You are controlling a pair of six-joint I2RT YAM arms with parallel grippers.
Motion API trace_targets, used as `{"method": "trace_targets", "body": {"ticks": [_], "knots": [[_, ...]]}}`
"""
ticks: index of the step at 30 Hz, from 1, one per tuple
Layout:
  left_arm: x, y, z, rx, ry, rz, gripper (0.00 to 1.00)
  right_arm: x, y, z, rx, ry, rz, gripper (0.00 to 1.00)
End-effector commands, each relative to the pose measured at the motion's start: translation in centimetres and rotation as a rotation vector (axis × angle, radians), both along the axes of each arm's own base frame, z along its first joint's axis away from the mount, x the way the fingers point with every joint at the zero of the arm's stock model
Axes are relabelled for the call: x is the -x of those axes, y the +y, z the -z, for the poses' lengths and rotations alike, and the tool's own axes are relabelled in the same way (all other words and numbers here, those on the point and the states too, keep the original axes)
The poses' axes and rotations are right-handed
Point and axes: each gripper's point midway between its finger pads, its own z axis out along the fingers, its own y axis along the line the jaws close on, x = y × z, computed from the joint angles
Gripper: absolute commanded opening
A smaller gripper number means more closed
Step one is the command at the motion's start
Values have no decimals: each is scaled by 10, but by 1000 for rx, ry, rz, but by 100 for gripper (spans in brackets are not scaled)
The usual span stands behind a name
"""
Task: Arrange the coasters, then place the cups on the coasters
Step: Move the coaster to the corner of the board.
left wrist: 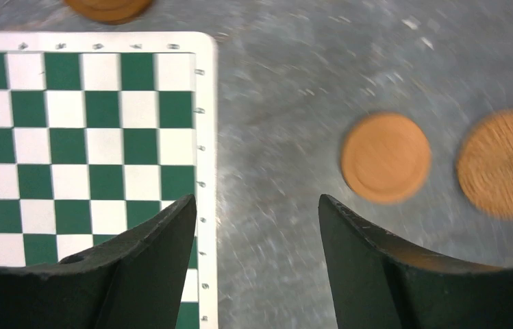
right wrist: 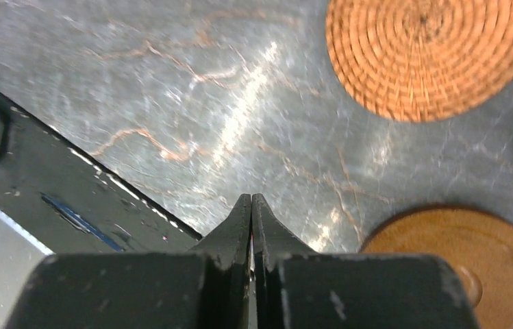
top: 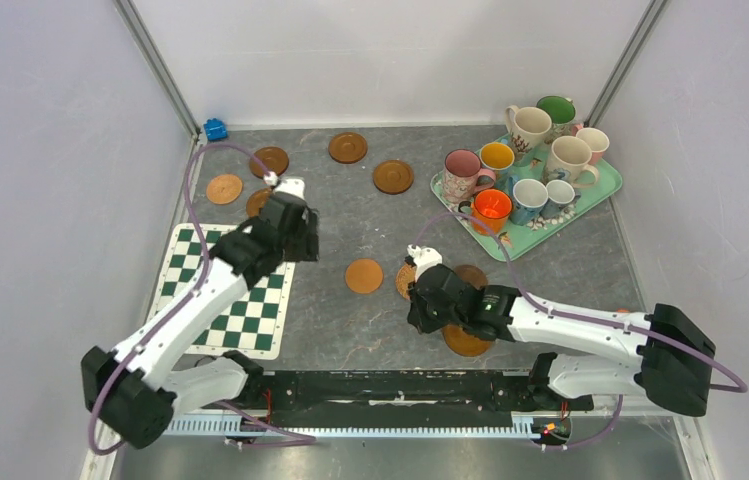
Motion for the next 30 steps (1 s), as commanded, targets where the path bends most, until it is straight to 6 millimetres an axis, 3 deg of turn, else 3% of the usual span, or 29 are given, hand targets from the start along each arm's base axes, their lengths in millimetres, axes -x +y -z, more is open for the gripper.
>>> {"method": "trace_targets", "body": {"ticks": [1, 7, 11, 16, 19, 23, 27, 30], "knots": [[-51, 29, -6, 168, 35, -182, 71, -20, 22, -44, -111, -156, -51, 0], [-125, 68, 15, 225, 78, -371, 67, -20, 16, -63, -164, -218, -56, 0], [-172, 77, 36, 292, 108, -419, 63, -18, 5, -68, -182, -249, -46, 0], [-208, 85, 75, 286, 171, -447, 59, -18, -7, -70, -190, -273, -16, 0], [-216, 81, 90, 293, 197, -419, 59, -19, -13, -68, -186, -284, 5, 0], [-215, 53, 94, 391, 223, -301, 59, -23, -20, -62, -164, -293, 45, 0], [-205, 49, 97, 401, 236, -284, 60, -33, -20, -57, -135, -307, 86, 0], [-191, 31, 97, 469, 277, -212, 60, -44, -19, -54, -97, -328, 125, 0]]}}
